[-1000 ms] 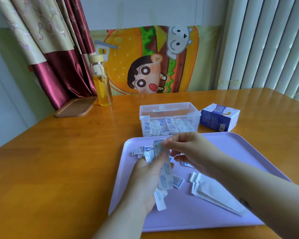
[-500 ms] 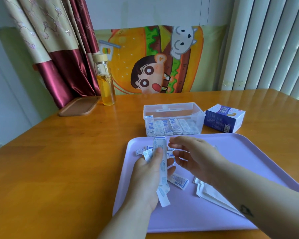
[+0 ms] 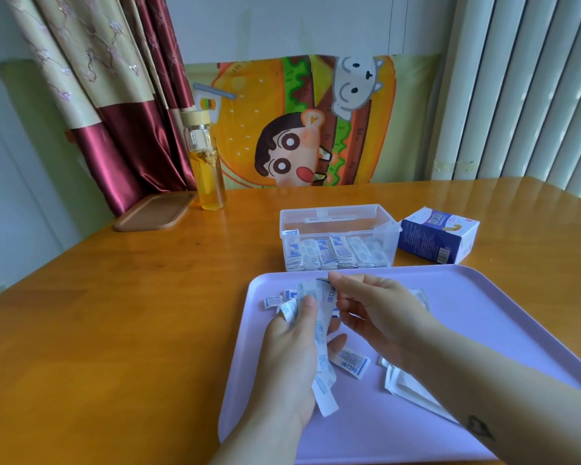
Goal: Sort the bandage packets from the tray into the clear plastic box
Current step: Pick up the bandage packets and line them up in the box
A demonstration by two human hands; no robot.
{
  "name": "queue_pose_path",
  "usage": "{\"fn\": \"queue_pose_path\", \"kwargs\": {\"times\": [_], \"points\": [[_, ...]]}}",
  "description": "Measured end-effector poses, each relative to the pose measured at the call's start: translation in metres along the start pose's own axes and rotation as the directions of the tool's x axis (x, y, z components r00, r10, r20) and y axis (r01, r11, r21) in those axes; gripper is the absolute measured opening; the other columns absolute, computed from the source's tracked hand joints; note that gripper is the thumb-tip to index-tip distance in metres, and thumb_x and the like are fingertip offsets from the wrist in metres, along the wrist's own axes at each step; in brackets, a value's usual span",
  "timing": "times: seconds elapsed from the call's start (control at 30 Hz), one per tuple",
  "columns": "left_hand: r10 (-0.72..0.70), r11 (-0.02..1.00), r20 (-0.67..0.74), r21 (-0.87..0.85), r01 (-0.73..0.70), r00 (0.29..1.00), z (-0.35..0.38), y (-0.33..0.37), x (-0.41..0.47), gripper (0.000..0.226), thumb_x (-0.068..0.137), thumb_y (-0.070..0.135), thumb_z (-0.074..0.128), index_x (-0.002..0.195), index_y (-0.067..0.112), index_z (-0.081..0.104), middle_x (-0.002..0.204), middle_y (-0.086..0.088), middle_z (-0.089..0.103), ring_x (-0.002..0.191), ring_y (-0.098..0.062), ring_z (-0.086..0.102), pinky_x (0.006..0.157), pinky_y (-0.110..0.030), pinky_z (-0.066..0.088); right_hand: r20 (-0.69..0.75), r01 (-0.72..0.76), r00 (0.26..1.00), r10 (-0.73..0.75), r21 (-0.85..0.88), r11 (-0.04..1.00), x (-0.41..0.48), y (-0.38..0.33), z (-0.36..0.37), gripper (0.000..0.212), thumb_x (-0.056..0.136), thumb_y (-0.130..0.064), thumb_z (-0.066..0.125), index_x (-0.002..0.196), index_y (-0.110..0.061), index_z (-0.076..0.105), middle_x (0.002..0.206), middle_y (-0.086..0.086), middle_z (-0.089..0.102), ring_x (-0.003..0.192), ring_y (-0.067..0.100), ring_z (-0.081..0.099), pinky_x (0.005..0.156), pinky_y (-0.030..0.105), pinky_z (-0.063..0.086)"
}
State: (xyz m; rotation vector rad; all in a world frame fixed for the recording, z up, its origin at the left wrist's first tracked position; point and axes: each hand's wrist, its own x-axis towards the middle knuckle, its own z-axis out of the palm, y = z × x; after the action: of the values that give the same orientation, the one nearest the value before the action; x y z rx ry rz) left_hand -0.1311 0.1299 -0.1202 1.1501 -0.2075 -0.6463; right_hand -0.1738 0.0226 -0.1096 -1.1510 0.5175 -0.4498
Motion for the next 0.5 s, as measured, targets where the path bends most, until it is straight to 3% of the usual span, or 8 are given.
{"fn": "queue_pose_path", "kwargs": {"times": [0.13,0.23,0.33,0.4,0.47,0.5], "points": [[0.023,0.997,-0.101,-0.071,-0.030,0.995,-0.007,0.009,0.007,0.026,0.099,0.024,0.045,0.088,0.011,0.065,0.069,-0.004,0.071,0.052,-0.011,0.065,0.054,-0.024,0.050,-0.099,0.129,0.986,-0.132,-0.034,0.991,0.007,-0.006,-0.008,0.023,0.087,-0.017,0.063,0.066,-0.010,0.056,0.059,0.007,0.047,0.051,0.013,0.044,0.052,0.019,0.041],[0.045,0.979,-0.152,-0.189,-0.074,0.987,-0.017,0.022,0.014,0.020,0.099,0.019,0.045,0.090,0.013,0.062,0.066,0.002,0.068,0.042,-0.003,0.055,0.043,-0.015,0.046,-0.003,0.166,0.984,-0.179,-0.355,0.920,0.013,-0.019,-0.020,0.019,0.085,-0.018,0.066,0.070,-0.007,0.062,0.058,0.006,0.054,0.055,0.014,0.049,0.059,0.022,0.041],[0.053,0.960,-0.115,-0.269,-0.083,0.992,-0.021,0.032,0.018,0.017,0.098,0.017,0.046,0.097,0.017,0.063,0.067,0.002,0.060,0.039,-0.004,0.041,0.039,-0.014,0.038,0.201,0.234,0.972,-0.125,-0.740,0.630,0.015,-0.015,-0.016,0.014,0.082,-0.021,0.070,0.070,-0.014,0.068,0.058,-0.007,0.062,0.051,0.002,0.052,0.057,0.017,0.042],[0.047,0.942,-0.052,-0.330,-0.061,0.998,-0.022,0.036,0.019,0.023,0.098,0.016,0.045,0.110,0.025,0.062,0.071,0.001,0.050,0.039,-0.005,0.036,0.039,-0.014,0.035,0.302,0.307,0.949,-0.086,-0.840,0.447,0.017,-0.006,-0.007,0.009,0.081,-0.026,0.071,0.075,-0.019,0.071,0.064,-0.011,0.066,0.053,-0.003,0.053,0.056,0.011,0.042],[0.044,0.929,-0.006,-0.367,-0.043,0.999,-0.023,0.038,0.020,0.033,0.098,0.013,0.043,0.120,0.033,0.057,0.071,0.001,0.043,0.040,-0.006,0.033,0.039,-0.013,0.033,0.333,0.371,0.928,-0.168,-0.875,0.311,0.021,0.000,-0.003,0.010,0.082,-0.032,0.069,0.086,-0.024,0.071,0.071,-0.017,0.064,0.058,-0.006,0.052,0.057,0.007,0.039],[0.043,0.922,0.001,-0.386,-0.039,0.999,-0.025,0.039,0.020,0.036,0.098,0.012,0.042,0.121,0.035,0.055,0.070,0.001,0.041,0.041,-0.006,0.032,0.039,-0.014,0.033,0.315,0.380,0.918,-0.243,-0.875,0.300,0.020,-0.001,-0.001,0.012,0.084,-0.034,0.067,0.090,-0.025,0.070,0.072,-0.021,0.061,0.058,-0.005,0.051,0.055,0.007,0.037]]}}
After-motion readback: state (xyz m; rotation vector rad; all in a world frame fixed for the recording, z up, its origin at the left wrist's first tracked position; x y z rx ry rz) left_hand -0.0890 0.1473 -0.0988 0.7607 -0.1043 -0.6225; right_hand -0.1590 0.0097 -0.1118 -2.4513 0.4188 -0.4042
